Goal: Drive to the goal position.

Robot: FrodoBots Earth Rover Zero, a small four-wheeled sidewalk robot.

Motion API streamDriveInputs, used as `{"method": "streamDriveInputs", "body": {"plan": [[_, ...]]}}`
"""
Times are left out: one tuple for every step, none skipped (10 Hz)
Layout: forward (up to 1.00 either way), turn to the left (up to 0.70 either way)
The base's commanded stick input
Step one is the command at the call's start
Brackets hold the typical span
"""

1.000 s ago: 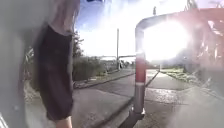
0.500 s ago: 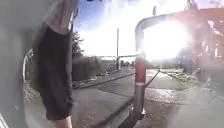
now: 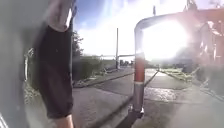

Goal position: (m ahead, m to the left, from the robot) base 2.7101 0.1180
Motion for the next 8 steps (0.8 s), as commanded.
{"method": "streamDriveInputs", "body": {"plan": [[0.0,0.0],[0.0,0.0],[0.0,0.0],[0.0,0.0],[0.0,0.0],[0.0,0.0],[0.0,0.0],[-0.85,0.0]]}}
